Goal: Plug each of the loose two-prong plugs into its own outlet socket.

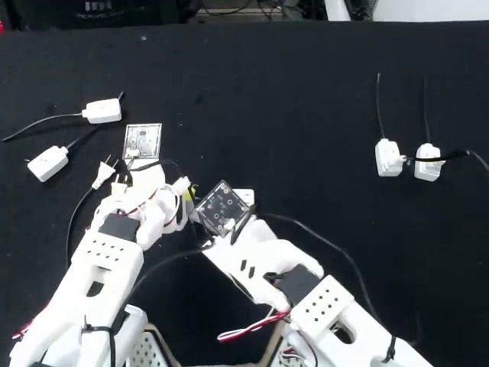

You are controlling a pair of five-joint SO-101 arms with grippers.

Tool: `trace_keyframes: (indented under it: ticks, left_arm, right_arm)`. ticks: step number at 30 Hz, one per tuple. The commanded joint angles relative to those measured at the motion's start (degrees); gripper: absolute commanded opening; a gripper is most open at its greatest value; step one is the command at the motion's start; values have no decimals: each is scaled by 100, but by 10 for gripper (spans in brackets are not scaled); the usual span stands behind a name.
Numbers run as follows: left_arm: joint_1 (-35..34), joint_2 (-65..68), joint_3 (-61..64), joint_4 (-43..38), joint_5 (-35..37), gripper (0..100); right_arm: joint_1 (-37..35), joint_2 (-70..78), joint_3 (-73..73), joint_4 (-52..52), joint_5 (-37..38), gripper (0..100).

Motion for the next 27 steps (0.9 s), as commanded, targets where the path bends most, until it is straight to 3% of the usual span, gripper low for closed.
trace_keyframes:
  ticks: [1, 27]
  left_arm:
    - [57, -114, -22, -70, 9, 177]
    - [48, -176, 48, -53, 26, 177]
  right_arm:
    - [-26, -163, -277, -9, -343, 11]
    - [-18, -1367, 136, 255, -527, 11]
